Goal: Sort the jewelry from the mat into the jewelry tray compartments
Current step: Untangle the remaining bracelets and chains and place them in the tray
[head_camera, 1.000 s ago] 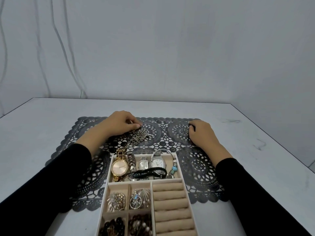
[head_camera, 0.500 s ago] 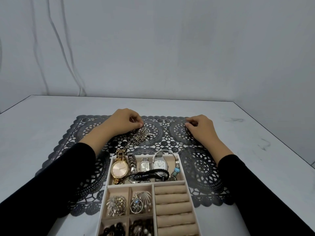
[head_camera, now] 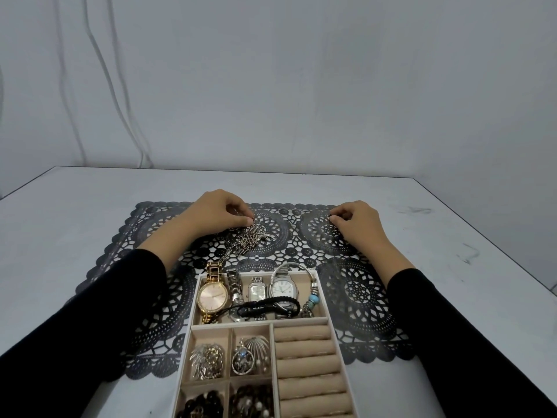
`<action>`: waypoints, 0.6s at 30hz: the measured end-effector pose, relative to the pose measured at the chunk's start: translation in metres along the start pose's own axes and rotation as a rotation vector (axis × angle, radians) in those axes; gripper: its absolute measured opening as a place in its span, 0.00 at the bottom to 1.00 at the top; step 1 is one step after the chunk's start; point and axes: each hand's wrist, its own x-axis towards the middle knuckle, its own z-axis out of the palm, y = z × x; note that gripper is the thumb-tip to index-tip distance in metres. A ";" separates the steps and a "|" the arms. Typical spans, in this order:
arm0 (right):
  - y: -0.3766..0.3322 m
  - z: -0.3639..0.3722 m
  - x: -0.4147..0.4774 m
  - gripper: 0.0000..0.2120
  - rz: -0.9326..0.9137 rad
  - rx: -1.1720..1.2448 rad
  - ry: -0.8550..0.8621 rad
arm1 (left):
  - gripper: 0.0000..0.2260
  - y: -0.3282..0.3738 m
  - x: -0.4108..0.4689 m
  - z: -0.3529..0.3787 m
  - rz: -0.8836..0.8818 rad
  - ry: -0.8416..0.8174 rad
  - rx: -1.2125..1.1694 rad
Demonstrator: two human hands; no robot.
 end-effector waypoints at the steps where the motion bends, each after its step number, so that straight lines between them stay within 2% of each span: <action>1: 0.000 0.000 0.000 0.07 0.001 0.006 -0.004 | 0.05 -0.001 0.000 0.000 0.002 0.005 -0.002; 6: 0.003 0.002 0.003 0.04 0.003 0.009 -0.017 | 0.07 -0.002 0.001 0.002 0.025 -0.013 0.041; 11: 0.005 0.004 0.007 0.03 0.011 -0.007 -0.038 | 0.06 0.001 0.002 0.003 0.068 -0.028 0.140; 18: 0.006 0.005 0.011 0.02 0.011 -0.005 -0.055 | 0.05 0.001 0.004 0.004 0.087 -0.060 0.148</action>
